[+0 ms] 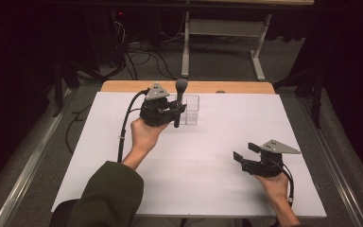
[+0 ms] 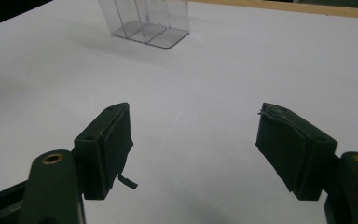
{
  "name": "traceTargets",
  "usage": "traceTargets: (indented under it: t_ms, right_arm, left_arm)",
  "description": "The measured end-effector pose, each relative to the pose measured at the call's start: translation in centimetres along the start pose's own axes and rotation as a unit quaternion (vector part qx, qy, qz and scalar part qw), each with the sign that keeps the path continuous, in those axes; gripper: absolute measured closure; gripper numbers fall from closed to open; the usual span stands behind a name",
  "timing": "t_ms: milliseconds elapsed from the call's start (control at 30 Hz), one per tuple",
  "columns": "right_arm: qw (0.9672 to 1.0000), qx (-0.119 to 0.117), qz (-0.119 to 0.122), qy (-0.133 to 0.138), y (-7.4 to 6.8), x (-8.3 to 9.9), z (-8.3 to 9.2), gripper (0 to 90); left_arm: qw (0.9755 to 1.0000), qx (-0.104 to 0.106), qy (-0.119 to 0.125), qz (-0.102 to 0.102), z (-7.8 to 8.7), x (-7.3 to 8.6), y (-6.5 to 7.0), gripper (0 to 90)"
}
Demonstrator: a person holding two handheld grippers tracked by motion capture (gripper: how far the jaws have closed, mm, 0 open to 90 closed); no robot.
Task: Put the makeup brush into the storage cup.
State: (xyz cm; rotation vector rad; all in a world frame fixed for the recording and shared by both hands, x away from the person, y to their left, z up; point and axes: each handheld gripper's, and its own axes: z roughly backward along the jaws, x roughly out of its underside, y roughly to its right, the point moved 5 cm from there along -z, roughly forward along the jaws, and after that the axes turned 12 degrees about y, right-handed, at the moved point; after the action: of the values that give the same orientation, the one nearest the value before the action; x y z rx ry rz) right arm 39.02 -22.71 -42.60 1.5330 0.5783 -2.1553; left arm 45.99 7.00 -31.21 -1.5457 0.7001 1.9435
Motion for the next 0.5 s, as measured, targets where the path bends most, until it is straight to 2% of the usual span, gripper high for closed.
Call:
traceTargets:
  t_ms: [500]
  right_arm:
    - [1.0000,0.006,-0.001,0.005,0.3,-0.1,0.3,28.2]
  left_arm:
    - [0.9998,-0.020,-0.007,0.000,-1.9,-0.9,-1.2,71.7]
